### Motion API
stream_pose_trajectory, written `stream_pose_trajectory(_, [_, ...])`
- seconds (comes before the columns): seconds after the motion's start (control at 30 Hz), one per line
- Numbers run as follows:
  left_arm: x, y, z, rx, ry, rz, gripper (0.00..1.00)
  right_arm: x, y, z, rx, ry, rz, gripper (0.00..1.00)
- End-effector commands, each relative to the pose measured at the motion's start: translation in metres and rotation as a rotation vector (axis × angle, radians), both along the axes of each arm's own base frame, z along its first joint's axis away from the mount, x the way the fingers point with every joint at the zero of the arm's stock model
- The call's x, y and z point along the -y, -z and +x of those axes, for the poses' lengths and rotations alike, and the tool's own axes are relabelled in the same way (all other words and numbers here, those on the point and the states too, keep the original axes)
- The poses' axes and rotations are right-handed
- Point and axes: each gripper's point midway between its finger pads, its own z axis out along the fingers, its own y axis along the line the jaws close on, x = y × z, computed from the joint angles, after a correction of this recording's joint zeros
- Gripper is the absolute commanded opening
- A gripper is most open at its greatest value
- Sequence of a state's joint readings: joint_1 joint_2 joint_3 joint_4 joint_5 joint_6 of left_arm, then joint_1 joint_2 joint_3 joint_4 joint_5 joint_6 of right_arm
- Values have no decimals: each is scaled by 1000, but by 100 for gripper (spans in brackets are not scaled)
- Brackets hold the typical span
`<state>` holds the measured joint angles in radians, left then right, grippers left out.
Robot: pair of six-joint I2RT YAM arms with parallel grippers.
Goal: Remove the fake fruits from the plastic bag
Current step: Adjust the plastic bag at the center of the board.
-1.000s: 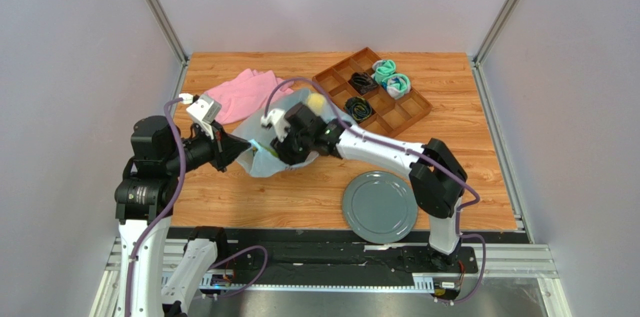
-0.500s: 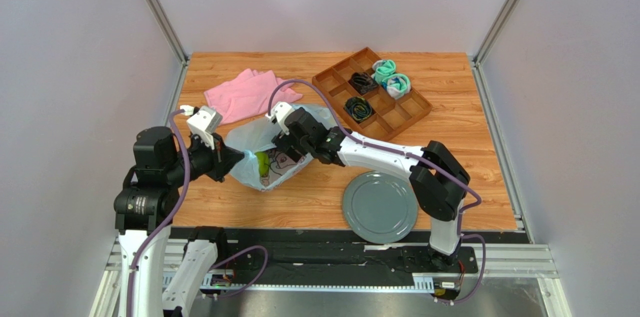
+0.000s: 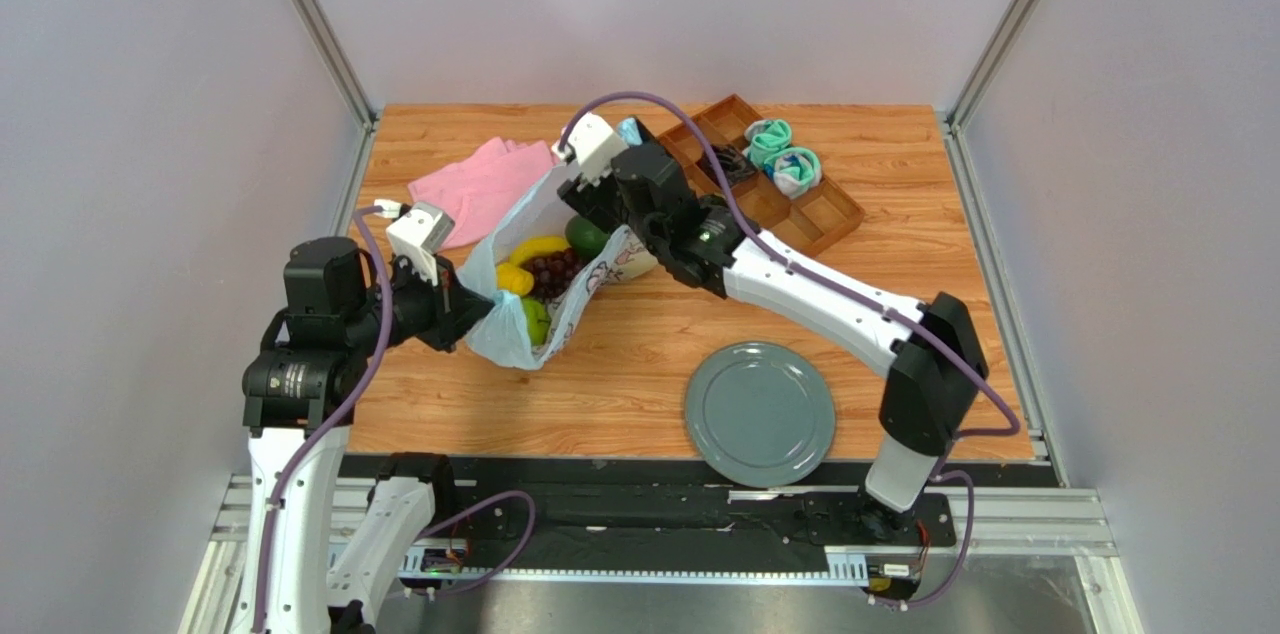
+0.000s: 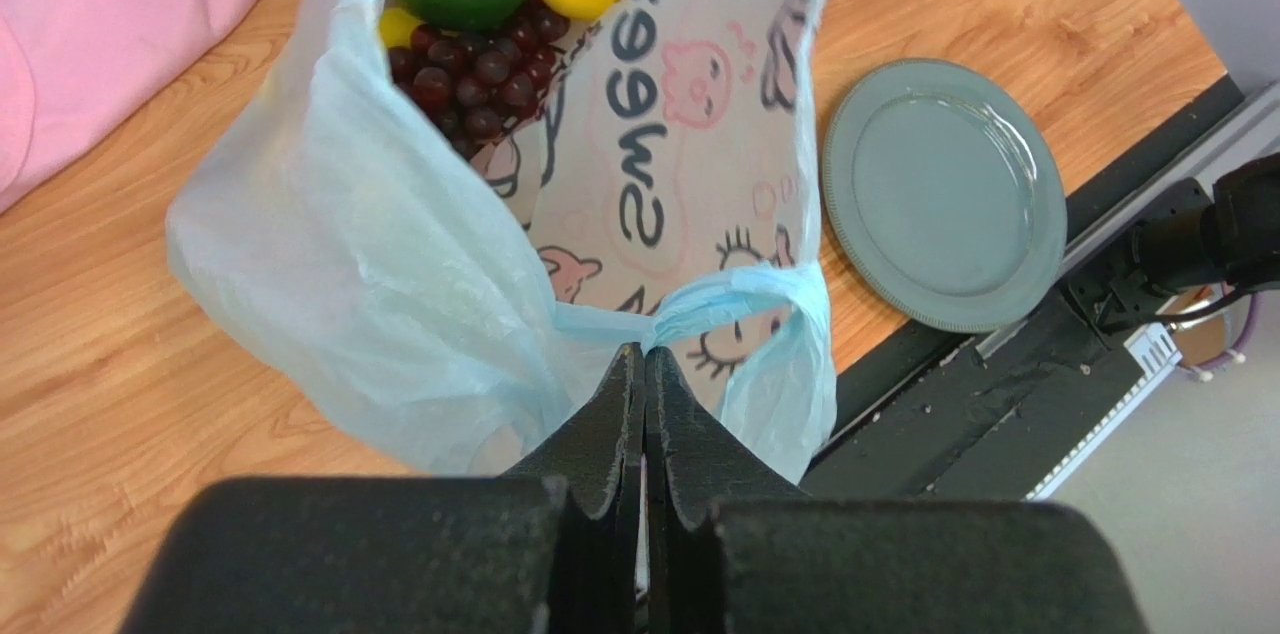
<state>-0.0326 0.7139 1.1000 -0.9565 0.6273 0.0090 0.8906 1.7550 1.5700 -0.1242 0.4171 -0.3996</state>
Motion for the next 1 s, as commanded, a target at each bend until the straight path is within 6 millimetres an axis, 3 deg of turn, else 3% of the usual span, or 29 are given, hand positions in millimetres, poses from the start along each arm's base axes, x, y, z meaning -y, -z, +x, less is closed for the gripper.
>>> stream_pose_trajectory(0.0, [0,-5,7,28,1,0,0,-16,-5,-75,-35,-269,-52,85])
stream_pose_trajectory(0.07, [-3,-4,10,30,-16,13,0,-20,-6,-93,-47,-318,-60,89])
stream_pose_trajectory(0.17, [-5,-5,14,30,-31,19,0,-18,-24,-108,-80,-374,-22,94])
stream_pose_trajectory(0.2, [-5,-5,16,28,-31,19,0,-18,-44,-112,-70,-396,18,94])
stream_pose_trajectory(0.33, [-2,-8,22,31,-36,-13,0,-39,-54,-148,-183,-596,95,91])
stream_pose_trajectory(0.4, [0,-10,23,38,-27,-26,0,-49,-42,-162,-267,-666,107,89])
stream_pose_trajectory(0.5, [1,-10,22,28,-30,-34,0,-65,-20,-158,-376,-637,144,88])
stream_pose_trajectory(0.53, [1,-9,22,24,-28,-35,0,-72,-5,-153,-418,-611,146,87])
stream_pose_trajectory(0.67, [1,-11,19,13,-19,-29,0,-73,19,-128,-544,-434,221,97])
stream_pose_trajectory(0.73, [-1,-13,19,22,-22,-11,0,-71,25,-132,-633,-438,261,98])
stream_pose_trajectory(0.8, [-3,-14,19,30,-26,1,0,-71,25,-148,-739,-570,297,97])
stream_pose_trajectory(0.83, [-4,-14,21,31,-32,5,0,-76,23,-169,-817,-712,325,92])
stream_pose_trajectory(0.87, [-4,-14,23,31,-32,5,0,-73,22,-168,-843,-748,349,91])
stream_pose_trajectory(0.97, [-5,-14,26,30,-42,13,0,-76,5,-181,-871,-907,386,88])
